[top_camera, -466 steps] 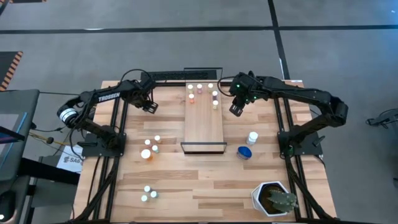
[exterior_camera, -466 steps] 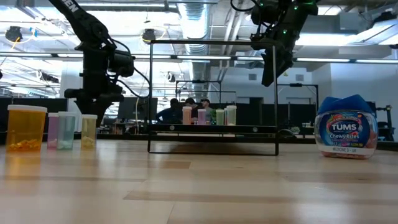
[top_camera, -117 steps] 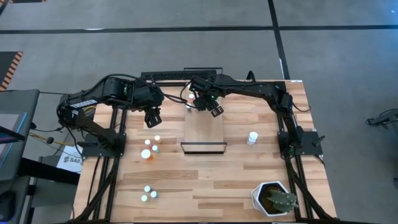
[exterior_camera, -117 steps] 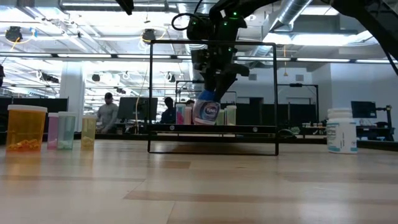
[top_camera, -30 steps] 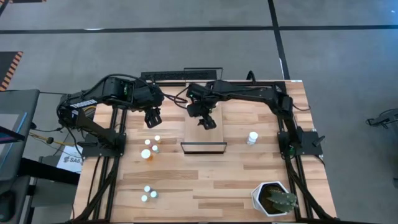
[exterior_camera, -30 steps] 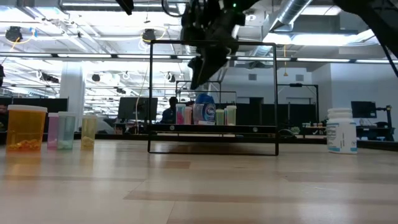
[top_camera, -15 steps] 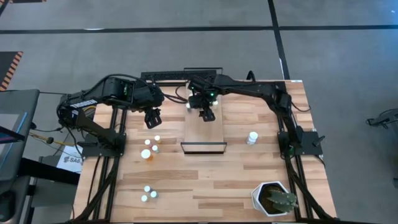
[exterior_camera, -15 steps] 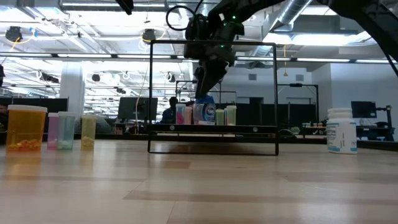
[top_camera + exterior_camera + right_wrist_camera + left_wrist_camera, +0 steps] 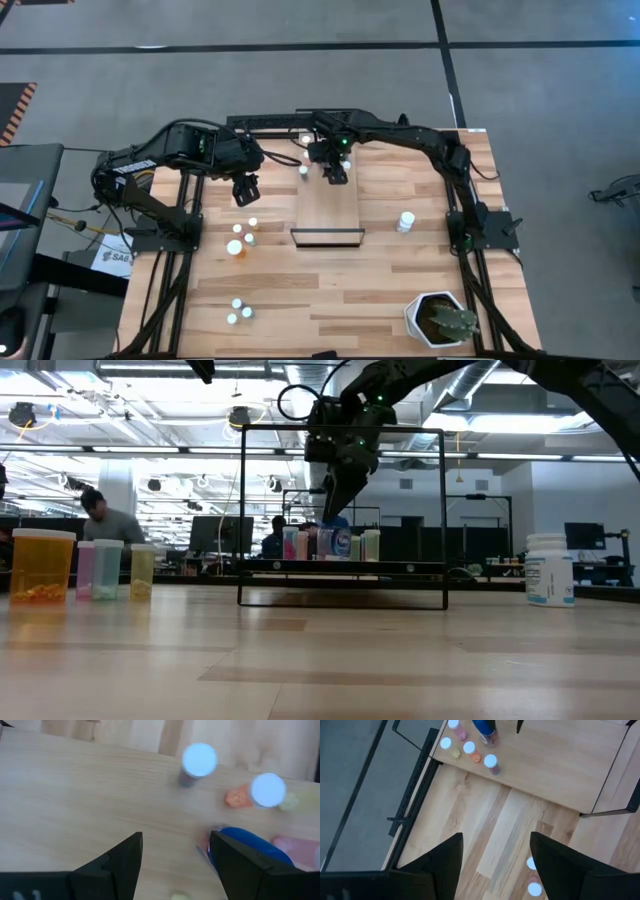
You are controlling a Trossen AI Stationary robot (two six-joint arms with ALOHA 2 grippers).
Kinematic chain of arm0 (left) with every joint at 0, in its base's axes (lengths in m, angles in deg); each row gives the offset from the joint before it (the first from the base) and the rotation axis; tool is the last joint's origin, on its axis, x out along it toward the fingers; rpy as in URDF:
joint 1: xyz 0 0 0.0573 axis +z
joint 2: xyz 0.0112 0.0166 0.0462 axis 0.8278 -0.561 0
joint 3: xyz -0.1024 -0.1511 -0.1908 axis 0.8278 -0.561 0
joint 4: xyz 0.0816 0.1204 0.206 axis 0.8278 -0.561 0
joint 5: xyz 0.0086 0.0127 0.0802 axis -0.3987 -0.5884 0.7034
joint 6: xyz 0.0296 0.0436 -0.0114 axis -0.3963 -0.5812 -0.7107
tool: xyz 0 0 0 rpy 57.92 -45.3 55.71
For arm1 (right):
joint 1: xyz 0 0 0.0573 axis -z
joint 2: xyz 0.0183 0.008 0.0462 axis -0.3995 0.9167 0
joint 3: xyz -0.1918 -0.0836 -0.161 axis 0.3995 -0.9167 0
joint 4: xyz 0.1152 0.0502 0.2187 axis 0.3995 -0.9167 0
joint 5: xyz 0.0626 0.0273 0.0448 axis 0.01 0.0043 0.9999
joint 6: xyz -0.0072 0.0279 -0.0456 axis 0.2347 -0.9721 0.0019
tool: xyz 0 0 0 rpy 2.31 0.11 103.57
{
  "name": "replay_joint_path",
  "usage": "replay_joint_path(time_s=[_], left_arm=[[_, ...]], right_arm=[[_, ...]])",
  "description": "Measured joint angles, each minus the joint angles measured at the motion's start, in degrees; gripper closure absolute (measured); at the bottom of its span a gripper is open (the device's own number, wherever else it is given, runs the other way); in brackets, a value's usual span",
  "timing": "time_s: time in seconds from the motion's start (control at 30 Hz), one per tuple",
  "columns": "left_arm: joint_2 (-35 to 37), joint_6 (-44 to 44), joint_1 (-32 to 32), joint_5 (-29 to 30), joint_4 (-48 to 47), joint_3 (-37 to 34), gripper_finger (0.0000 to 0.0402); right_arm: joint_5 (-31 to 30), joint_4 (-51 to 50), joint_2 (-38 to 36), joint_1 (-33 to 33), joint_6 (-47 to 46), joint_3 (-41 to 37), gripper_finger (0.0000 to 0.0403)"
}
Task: Pick and place medicine bottles onto shelf by color
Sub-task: Put the big blue pill bottle on the shelf, then put the white pill bottle on the shelf
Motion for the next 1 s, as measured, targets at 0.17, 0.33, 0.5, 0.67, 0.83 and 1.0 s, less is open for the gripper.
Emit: replay_joint_path(time_s=[0.17, 0.33, 0.5, 0.67, 0.83, 1.0], left_arm=[[0.0, 0.0, 0.0, 0.0, 0.0, 0.0, 0.0184], [0.0, 0.0, 0.0, 0.0, 0.0, 0.0, 0.0184], [0.0, 0.0, 0.0, 0.3, 0.0, 0.0, 0.0184], [0.0, 0.7, 0.0, 0.3, 0.0, 0.0, 0.0184], [0.0, 0.7, -0.2, 0.2, 0.0, 0.0, 0.0184], [0.0, 1.0, -0.2, 0.2, 0.2, 0.0, 0.0184]], right_arm=[[0.0, 0.0, 0.0, 0.6, -0.1, 0.0, 0.0147], [0.1, -2.8, -2.5, -0.6, -0.5, 0.0, 0.0147], [0.4, -4.4, -8.2, -3.3, -1.4, 0.0, 0.0147], [4.9, -11.0, -15.5, -6.4, -4.3, 0.0, 0.0147], [21.6, -21.5, -19.4, -9.4, -6.9, 0.0, 0.0147], [32.7, -27.1, -22.7, -14.1, -5.3, -3.9, 0.0147]])
